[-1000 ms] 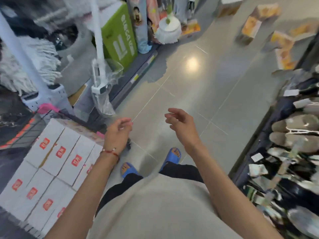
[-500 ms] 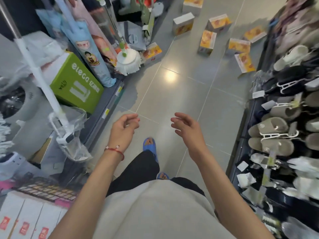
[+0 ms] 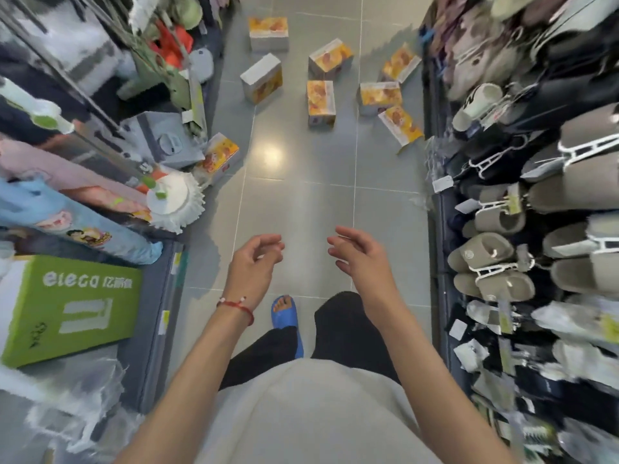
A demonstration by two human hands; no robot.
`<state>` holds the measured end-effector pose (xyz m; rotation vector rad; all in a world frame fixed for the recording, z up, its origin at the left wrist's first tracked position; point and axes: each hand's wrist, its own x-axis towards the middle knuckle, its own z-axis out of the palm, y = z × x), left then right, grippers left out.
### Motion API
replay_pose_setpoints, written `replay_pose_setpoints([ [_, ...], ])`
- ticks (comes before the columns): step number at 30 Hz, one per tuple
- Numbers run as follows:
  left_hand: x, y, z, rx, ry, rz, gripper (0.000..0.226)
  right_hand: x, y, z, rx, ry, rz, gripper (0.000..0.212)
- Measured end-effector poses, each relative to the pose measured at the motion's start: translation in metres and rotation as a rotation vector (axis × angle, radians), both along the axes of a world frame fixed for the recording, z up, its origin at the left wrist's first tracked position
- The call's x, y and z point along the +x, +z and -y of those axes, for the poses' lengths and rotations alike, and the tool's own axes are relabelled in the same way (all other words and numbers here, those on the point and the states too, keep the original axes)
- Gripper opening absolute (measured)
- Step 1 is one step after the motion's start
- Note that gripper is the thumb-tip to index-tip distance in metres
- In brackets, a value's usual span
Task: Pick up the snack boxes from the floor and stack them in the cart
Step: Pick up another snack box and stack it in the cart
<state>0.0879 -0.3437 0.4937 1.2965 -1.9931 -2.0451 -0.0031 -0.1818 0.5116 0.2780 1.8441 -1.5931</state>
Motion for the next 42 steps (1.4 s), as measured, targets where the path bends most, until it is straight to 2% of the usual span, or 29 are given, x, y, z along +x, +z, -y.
replay_pose_setpoints([
  [6,-0.091,-0.011,0.033,-0.003,-0.031,0.062,0.021,-0.083,-0.009,0.029,-0.013,-0.063,0.055,0.019],
  [23,-0.412,-0.008,0.11,0.019,0.097,0.045,0.019,-0.425,-0.005,0.1,0.019,0.086,0.061,0.021],
  [28,-0.499,-0.02,0.16,0.044,0.117,0.055,0.018,-0.517,-0.015,0.149,0.049,0.054,0.087,0.018],
  [33,-0.597,-0.038,0.218,0.09,0.051,0.098,0.02,-0.601,-0.029,0.209,0.091,0.044,0.104,0.02],
  [39,-0.688,-0.048,0.282,0.125,-0.032,0.154,0.018,-0.682,-0.04,0.267,0.158,0.06,0.14,0.021],
  [42,-0.721,-0.051,0.303,0.174,0.002,0.19,0.016,-0.719,-0.046,0.29,0.177,0.072,0.147,0.02],
])
